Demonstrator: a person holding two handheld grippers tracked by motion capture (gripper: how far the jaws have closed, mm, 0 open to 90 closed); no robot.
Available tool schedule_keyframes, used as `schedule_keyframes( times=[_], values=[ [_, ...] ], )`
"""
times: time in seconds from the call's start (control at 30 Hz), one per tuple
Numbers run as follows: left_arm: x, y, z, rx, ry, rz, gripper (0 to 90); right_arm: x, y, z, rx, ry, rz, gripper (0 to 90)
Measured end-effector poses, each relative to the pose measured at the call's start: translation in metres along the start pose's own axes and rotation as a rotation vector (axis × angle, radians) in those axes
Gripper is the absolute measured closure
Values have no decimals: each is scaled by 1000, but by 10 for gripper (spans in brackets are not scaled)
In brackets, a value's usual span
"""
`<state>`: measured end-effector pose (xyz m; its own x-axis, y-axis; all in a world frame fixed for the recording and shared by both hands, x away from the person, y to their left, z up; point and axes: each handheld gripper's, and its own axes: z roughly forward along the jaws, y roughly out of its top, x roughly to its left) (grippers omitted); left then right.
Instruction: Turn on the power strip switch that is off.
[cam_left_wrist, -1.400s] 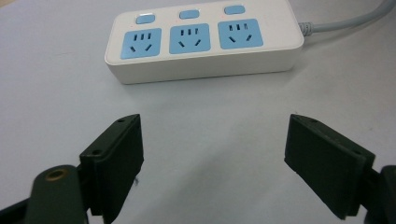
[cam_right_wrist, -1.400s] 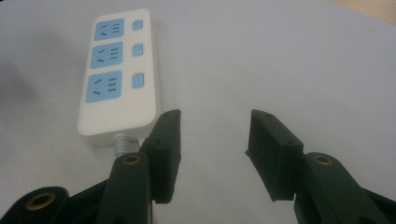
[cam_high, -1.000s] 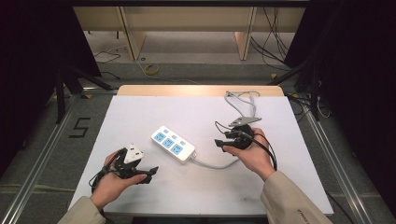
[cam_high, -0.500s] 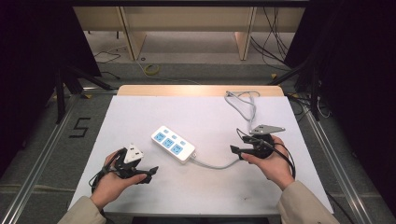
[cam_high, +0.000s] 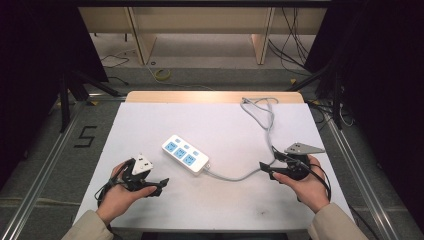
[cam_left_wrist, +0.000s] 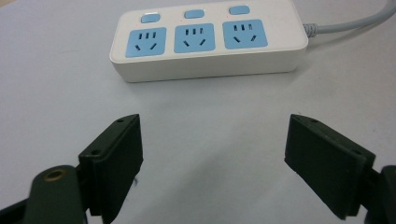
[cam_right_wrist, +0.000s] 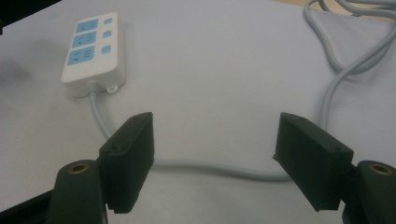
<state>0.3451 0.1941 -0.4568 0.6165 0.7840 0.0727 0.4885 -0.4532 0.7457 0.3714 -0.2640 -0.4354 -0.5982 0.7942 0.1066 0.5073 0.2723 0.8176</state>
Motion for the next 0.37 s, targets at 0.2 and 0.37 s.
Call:
schedule_keyframes(
  times=[0.2,0.37],
  values=[
    [0,0,0,-1,1,1,190,0,-12,-12,-15,-14,8,285],
    [0,0,0,0,0,0,190,0,-17,-15,-14,-15,11,283]
  ],
)
